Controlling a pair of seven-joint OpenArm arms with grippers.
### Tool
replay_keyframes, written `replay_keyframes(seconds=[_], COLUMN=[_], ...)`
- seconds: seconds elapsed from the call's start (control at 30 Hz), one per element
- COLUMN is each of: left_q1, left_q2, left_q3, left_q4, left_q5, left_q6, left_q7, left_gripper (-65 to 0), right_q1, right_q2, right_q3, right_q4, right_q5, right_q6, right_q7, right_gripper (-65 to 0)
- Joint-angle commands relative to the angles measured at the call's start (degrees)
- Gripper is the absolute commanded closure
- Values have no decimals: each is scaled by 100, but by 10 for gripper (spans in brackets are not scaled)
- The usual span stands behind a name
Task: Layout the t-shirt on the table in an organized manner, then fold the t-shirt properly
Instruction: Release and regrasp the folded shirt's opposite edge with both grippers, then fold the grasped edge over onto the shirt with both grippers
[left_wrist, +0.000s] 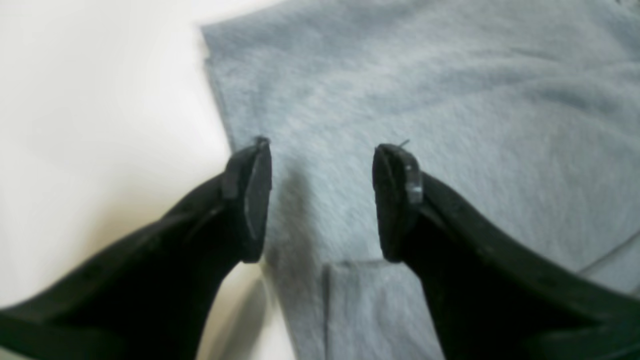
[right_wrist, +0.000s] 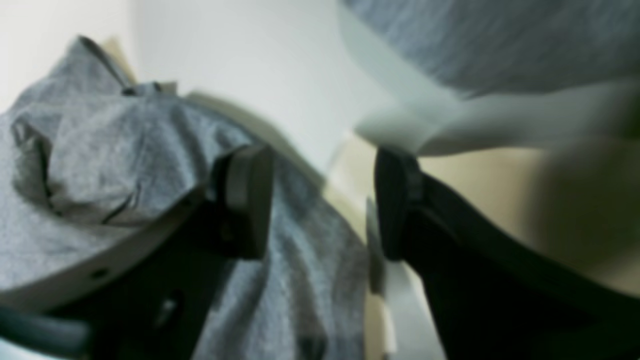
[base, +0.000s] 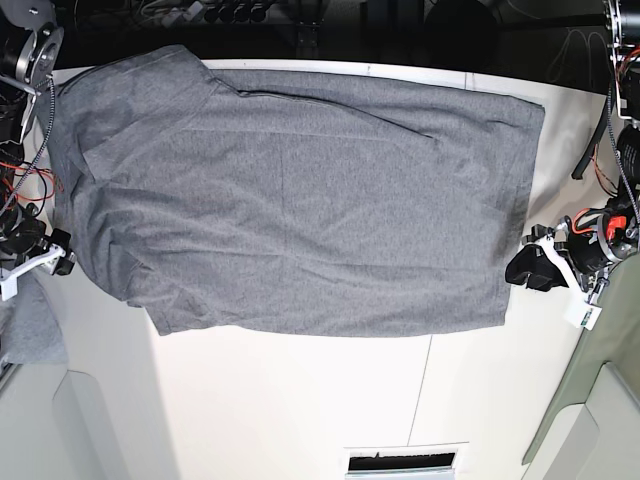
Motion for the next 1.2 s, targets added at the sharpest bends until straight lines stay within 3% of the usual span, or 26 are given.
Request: replay_keyframes(seconds=[0.0, 0.2, 0.37, 0.63, 0.7, 0.77, 0.83, 0.87, 0.93, 1.0, 1.07, 1.17], left_q1=[-221, -1147, -1797, -1926, -1928, -1926, -1926, -1928, -1958, -2009, -2061, -2061], left_q2=[-105, 39, 326, 695, 767, 811, 811, 802, 758, 673, 531, 256], left_q3=[35, 409, 435, 435, 435, 435, 435, 435, 435, 435, 435, 435], left_q4=[-205, -2103, -3348, -3609, -3609, -3609, -3609, -3609, -3609, -3587, -3477, -3141], left_q5=[-70, 542, 741, 1005, 1043, 1241, 1370, 1394, 1390, 1329, 1058, 168], left_q6=[-22, -22, -22, -22, -22, -20, -20, -20, -20, -28, -358, -358], left_q7=[-160, -1224, -1611, -2144, -2153, -2155, -2157, -2155, -2153, -2083, -1862, -1167], left_gripper=[-349, -378, -378, -376, -316, -169, -30, 0, 0, 0, 0, 0], right_q1=[120, 118, 118, 120, 118, 120, 131, 136, 142, 140, 133, 118], right_q2=[109, 109, 92, -149, -192, -195, -175, -157, -151, -144, -138, -138], right_q3=[-9, -15, -15, -15, -15, -15, -15, -15, -13, -13, -11, -11], right_q4=[-46, -413, -413, -411, -411, -411, -400, -393, -308, -153, 90, 555], right_q5=[37, 39, 181, 490, 492, 494, 487, 490, 490, 487, 487, 490], right_q6=[22, 57, 348, 470, 671, 702, 702, 704, 715, 715, 713, 713], right_q7=[109, 118, 103, -17, -61, -72, -74, -72, -74, -111, -208, -605], right_gripper=[-323, -323, -323, -321, -321, -310, -226, -162, -17, 0, 0, 0])
